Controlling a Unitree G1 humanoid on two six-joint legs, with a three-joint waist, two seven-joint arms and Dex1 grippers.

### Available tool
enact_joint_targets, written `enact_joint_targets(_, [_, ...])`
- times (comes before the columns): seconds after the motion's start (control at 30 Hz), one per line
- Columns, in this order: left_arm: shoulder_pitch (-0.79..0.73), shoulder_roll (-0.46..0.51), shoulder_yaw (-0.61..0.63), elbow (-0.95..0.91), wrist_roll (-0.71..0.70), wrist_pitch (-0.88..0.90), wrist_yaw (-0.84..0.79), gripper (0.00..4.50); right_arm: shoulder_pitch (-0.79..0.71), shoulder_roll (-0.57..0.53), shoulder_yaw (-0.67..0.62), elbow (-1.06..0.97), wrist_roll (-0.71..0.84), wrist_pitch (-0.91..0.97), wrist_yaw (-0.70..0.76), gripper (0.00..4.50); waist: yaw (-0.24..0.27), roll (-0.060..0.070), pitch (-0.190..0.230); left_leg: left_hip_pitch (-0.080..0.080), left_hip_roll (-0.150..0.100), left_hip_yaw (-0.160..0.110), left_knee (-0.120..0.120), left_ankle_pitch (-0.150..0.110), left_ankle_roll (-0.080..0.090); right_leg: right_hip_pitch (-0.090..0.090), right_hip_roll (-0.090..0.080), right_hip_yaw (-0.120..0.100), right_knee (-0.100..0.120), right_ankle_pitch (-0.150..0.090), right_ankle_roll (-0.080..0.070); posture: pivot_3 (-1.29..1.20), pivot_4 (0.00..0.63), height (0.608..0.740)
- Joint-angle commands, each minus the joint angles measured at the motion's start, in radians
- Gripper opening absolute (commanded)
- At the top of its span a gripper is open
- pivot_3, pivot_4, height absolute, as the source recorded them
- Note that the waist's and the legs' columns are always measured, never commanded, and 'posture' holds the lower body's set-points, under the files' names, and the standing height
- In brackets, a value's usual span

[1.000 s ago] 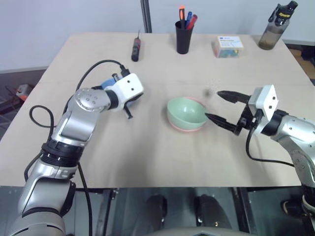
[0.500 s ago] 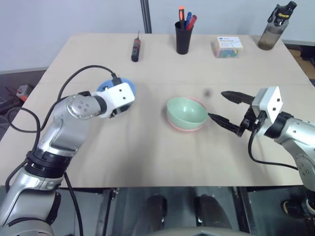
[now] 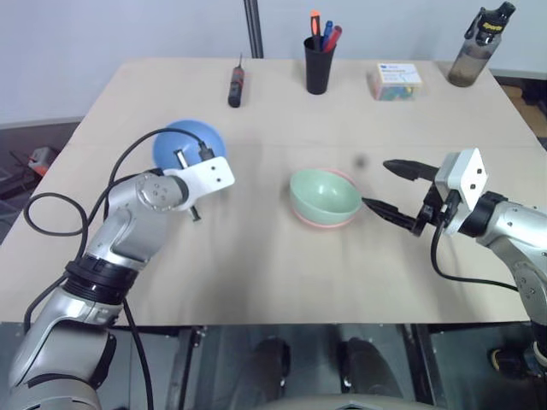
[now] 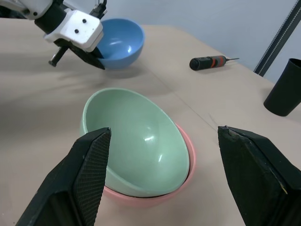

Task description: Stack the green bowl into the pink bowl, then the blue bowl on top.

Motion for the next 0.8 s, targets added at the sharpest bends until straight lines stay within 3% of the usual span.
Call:
enact_joint_targets(0.03, [-0.047, -0.022, 0.045, -0.039, -0.053, -0.055, -0.033, 0.1, 0.046, -0.022, -0.081, -0.065, 0.015, -0.017, -0.008, 3.79, 0.003, 0.0, 0.0, 0.0, 0.0, -0.001, 0.0, 0.0, 0.0, 0.0, 0.0, 0.0, 0.0, 0.0, 0.0, 0.0, 0.15, 0.74])
enact_joint_targets(0.27, [-0.108, -0.059, 0.082, -0.096, -0.244, -0.246, -0.186, 0.1, 0.233, -0.067, -0.261, -0.104, 0.035, -0.063, 0.04, 3.79, 0.003, 0.0, 0.0, -0.001, 0.001, -0.001, 0.001, 0.0, 0.0, 0.0, -0.001, 0.0, 0.0, 0.0, 0.0, 0.0, 0.15, 0.74])
enact_joint_targets(0.43, [-0.208, -0.158, 0.095, -0.01, -0.416, -0.486, -0.32, 0.1, 0.413, -0.081, -0.449, -0.109, 0.084, -0.071, 0.11, 3.79, 0.011, -0.001, 0.0, 0.0, 0.0, 0.0, 0.003, 0.0, 0.0, 0.002, -0.001, 0.0, 0.0, 0.0, 0.0, 0.0, 0.15, 0.74])
enact_joint_targets(0.63, [-0.251, -0.208, 0.07, 0.037, -0.527, -0.607, -0.496, 0.1, 0.48, -0.064, -0.481, -0.145, 0.079, -0.085, 0.083, 3.79, -0.008, 0.0, -0.001, 0.002, 0.0, 0.002, 0.007, -0.001, 0.001, 0.003, 0.001, 0.002, 0.005, 0.0, 0.0, 0.0, 0.15, 0.74])
enact_joint_targets(0.7, [-0.249, -0.204, 0.056, 0.045, -0.523, -0.623, -0.534, 0.76, 0.476, -0.057, -0.467, -0.155, 0.079, -0.084, 0.068, 3.79, -0.009, 0.0, -0.001, 0.002, 0.0, 0.002, 0.008, -0.001, 0.001, 0.003, 0.001, 0.003, 0.006, 0.0, 0.0, 0.0, 0.15, 0.74])
enact_joint_targets(0.77, [-0.25, -0.215, 0.058, 0.052, -0.515, -0.633, -0.525, 1.09, 0.469, -0.055, -0.451, -0.16, 0.078, -0.083, 0.057, 3.79, -0.005, 0.0, -0.001, 0.003, 0.0, 0.002, 0.009, -0.001, 0.001, 0.004, 0.001, 0.002, 0.006, 0.0, 0.0, 0.0, 0.15, 0.74])
enact_joint_targets(0.8, [-0.254, -0.225, 0.063, 0.06, -0.506, -0.64, -0.506, 1.57, 0.466, -0.056, -0.446, -0.161, 0.078, -0.082, 0.054, 3.79, -0.004, 0.0, -0.001, 0.003, 0.001, 0.001, 0.009, -0.001, 0.001, 0.004, 0.001, 0.002, 0.006, 0.0, 0.0, 0.0, 0.15, 0.74])
